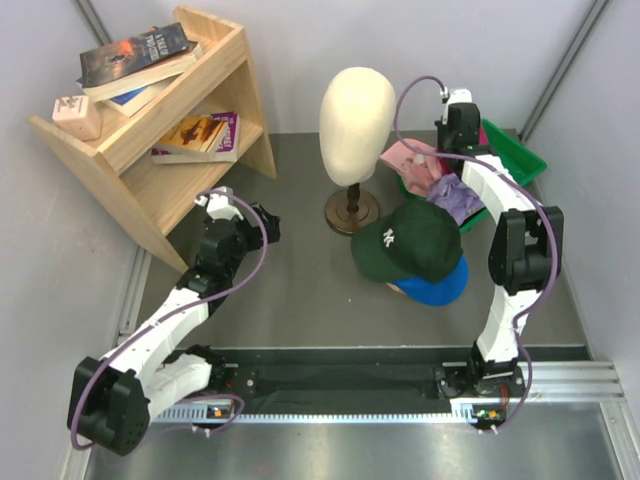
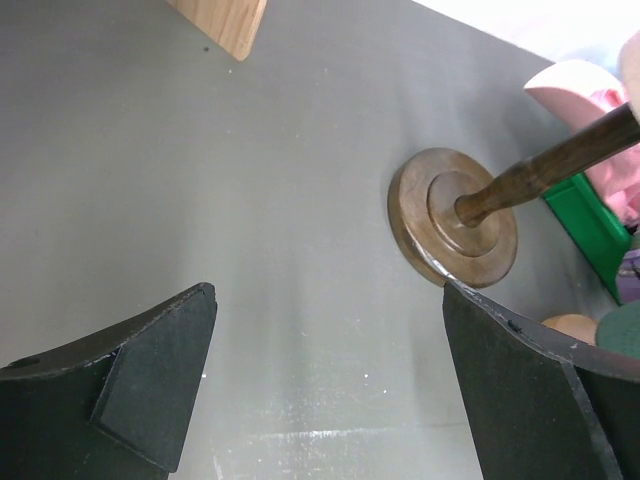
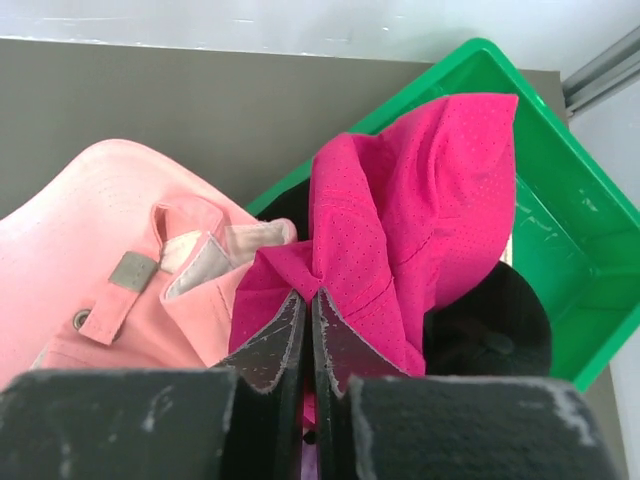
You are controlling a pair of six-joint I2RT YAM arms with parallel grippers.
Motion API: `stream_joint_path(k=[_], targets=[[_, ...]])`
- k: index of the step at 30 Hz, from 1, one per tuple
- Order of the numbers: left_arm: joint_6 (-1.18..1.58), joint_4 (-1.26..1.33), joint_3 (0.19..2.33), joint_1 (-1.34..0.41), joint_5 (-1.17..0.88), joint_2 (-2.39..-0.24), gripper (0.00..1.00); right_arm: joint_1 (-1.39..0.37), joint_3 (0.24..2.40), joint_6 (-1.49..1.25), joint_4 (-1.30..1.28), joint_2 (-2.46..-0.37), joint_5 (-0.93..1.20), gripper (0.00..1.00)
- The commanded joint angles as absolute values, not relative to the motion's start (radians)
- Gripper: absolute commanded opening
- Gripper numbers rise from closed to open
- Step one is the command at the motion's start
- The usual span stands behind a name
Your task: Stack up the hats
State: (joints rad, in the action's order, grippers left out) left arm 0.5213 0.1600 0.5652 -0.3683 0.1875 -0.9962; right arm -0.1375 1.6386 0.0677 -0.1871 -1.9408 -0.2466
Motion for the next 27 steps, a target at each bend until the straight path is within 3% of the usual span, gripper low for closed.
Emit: stream_joint_path(k=[1, 18, 27], targets=[[0.517, 0.149, 0.569, -0.364, 0.189, -0.931, 0.99, -0.141, 1.686, 0.081, -0.164, -1.83, -0.25, 0.0], [0.511, 0.153, 0.571, -0.362, 0.172, -0.899, 0.99, -0.202, 1.479, 0.006, -0.014, -1.309, -0.252, 0.0], [0.509, 0.172, 0.549, -0.362, 0.072, -0.871, 0.99, -0.489, 1.29, -0.051, 0.018, -1.026, -0.227, 0.0]])
